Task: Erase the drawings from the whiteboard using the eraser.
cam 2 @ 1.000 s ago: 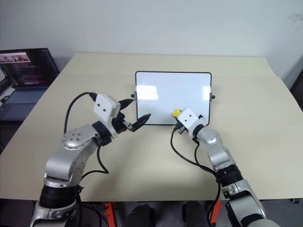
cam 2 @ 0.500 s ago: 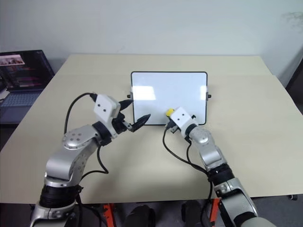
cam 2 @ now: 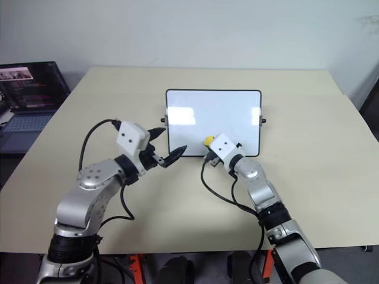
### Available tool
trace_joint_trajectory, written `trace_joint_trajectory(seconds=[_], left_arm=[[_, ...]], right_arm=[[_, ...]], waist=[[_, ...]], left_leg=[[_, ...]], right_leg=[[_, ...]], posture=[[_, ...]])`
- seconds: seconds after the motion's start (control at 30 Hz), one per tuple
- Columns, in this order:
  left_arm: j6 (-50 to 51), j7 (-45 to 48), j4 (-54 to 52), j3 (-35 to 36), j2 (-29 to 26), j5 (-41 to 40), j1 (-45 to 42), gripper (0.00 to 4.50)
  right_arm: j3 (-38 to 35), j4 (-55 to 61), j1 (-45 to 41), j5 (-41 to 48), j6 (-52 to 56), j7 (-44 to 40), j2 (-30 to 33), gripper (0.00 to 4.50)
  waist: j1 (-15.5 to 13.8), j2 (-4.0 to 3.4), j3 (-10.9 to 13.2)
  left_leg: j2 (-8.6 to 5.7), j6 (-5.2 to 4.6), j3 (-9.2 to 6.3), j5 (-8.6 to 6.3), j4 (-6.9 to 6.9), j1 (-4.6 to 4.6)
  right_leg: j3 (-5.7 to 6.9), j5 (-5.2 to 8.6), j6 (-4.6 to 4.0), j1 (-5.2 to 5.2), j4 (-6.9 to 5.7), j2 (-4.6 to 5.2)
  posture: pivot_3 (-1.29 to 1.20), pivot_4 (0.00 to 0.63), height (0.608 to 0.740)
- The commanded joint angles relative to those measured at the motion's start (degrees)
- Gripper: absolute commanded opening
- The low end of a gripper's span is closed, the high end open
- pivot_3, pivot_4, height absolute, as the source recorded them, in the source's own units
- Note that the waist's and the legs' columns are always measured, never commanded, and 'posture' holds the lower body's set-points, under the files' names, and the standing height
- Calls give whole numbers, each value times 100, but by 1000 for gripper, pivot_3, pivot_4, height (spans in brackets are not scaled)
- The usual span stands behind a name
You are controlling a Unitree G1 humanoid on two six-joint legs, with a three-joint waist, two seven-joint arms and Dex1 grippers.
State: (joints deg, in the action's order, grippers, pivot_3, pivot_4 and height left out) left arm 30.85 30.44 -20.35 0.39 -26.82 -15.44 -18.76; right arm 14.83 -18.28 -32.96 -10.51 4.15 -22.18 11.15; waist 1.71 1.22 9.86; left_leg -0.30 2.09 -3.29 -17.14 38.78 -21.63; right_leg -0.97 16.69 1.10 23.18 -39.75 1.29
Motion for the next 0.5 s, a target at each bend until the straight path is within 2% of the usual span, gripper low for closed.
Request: trace_joint_trajectory(seconds=[0.03, 0.27, 0.5], left_arm=[[-103, 9, -166, 59, -13, -41, -114, 4500], [-167, 78, 1, -32, 42, -25, -265, 4500], [-195, 121, 55, -17, 29, -21, -290, 4500]], right_arm=[[-141, 87, 145, -67, 27, -10, 276, 1102], [-295, 199, 383, -11, 59, -7, 724, 1102], [-277, 240, 384, 26, 106, 44, 756, 1102]], waist=[[-23, 1, 0], [-35, 4, -2], [-34, 4, -2]], left_leg=[[-1, 0, -2, 0, 0, -1], [-4, 0, -2, 0, 3, -2], [-4, 0, -2, 0, 3, -1]], right_leg=[[2, 0, 0, 0, 1, 1], [2, 0, 0, -3, 2, 3], [2, 0, 0, -4, -1, 3]], posture=[[0, 150, 740], [0, 150, 740], [0, 150, 740]])
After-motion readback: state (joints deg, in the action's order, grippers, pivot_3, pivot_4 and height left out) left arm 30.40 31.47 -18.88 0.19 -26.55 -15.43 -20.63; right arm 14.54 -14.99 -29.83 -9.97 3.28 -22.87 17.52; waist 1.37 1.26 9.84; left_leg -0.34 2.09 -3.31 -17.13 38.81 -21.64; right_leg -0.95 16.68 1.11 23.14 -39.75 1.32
